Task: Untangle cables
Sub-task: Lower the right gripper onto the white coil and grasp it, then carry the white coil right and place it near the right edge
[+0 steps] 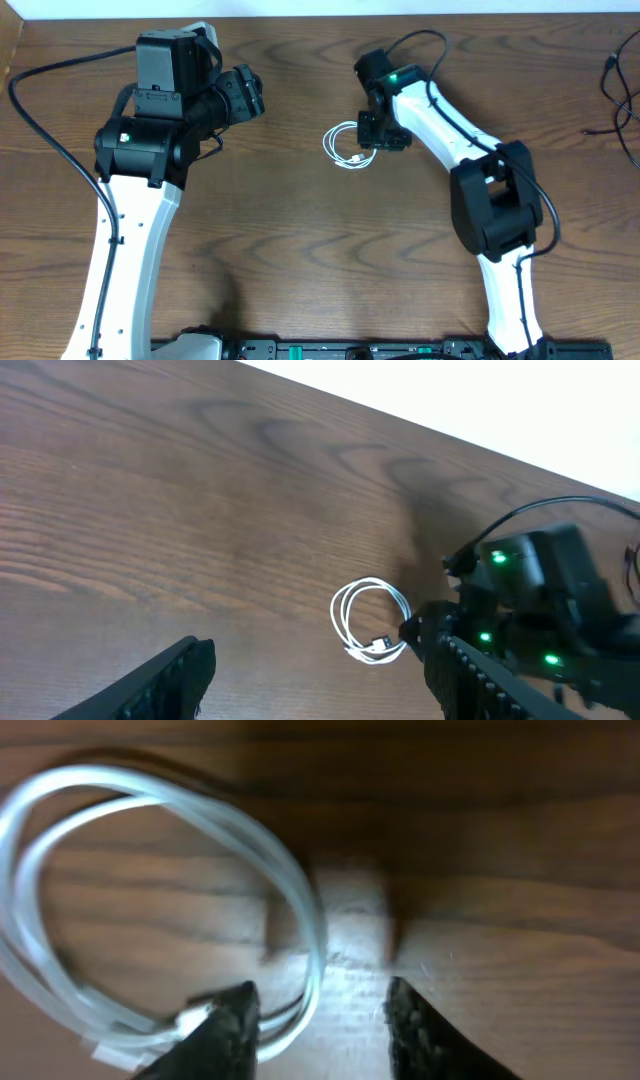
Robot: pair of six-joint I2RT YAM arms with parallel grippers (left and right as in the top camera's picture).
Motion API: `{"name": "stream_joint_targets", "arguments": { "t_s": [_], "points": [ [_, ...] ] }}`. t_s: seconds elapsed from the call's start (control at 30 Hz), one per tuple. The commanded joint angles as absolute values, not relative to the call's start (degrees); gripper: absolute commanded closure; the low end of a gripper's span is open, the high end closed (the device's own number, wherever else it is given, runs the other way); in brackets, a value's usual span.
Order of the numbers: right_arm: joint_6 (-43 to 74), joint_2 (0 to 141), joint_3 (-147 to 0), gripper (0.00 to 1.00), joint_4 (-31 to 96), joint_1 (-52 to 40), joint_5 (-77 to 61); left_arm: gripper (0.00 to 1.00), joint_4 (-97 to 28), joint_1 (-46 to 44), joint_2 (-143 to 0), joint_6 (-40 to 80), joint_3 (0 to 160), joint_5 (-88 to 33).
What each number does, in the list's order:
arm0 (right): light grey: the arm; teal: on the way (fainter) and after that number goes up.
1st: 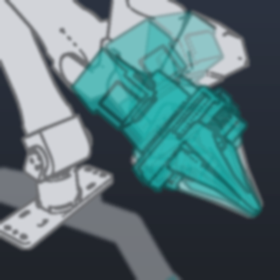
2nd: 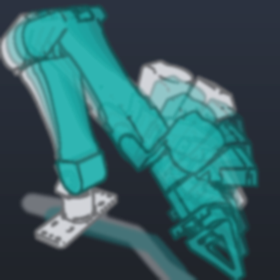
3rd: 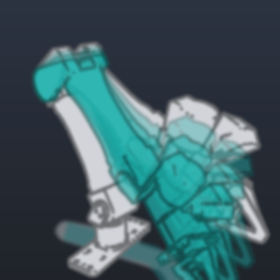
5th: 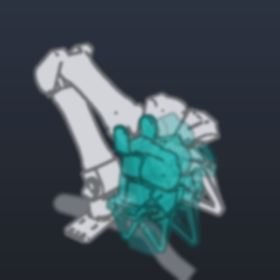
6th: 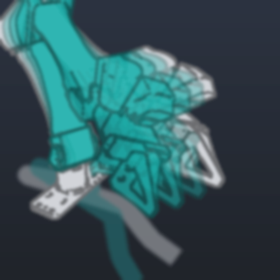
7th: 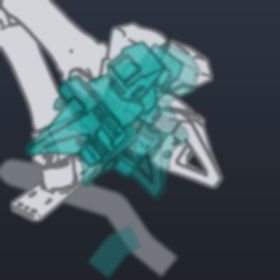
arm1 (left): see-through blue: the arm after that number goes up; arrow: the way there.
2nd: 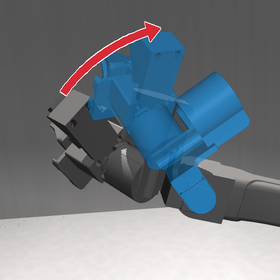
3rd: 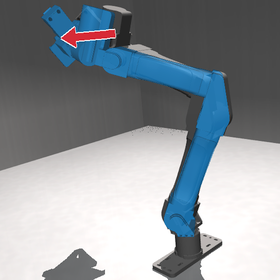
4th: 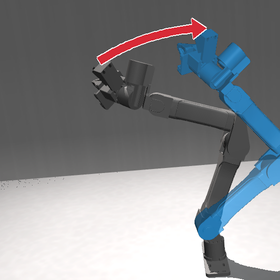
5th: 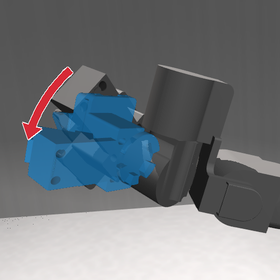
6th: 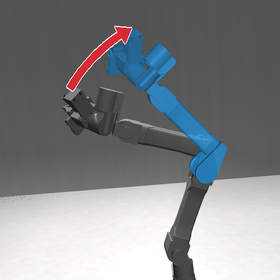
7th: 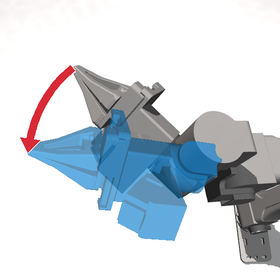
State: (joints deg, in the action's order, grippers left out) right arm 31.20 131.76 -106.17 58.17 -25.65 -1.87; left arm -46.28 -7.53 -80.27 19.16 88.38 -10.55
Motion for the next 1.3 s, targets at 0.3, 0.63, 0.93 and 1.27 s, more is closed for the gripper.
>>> {"name": "stream_joint_targets", "arguments": {
  "t_s": [0.3, 0.63, 0.93, 1.27],
  "points": [
    [35.38, 134.98, -105.93, 0.99, 59.07, -26.3, 3.73, 0.28, -46.94, -7.29, -81.34, 18.02, 89.1, -10.2],
    [29.85, 132.68, -107.07, 0.99, 64.88, -18.09, 19.05, 0.28, -47.13, -7.31, -81.34, 18.02, 89.06, -10.2],
    [23.49, 120.27, -109.51, 0.99, 66.28, 0.78, 15.14, 0.28, -47.13, -7.31, -81.34, 18.02, 89.06, -10.2],
    [19.22, 112.73, -109.49, 0.99, 64.1, 21.26, -2.31, 0.27, -47.11, -7.31, -81.34, 18.04, 89.06, -10.22]
  ]
}}
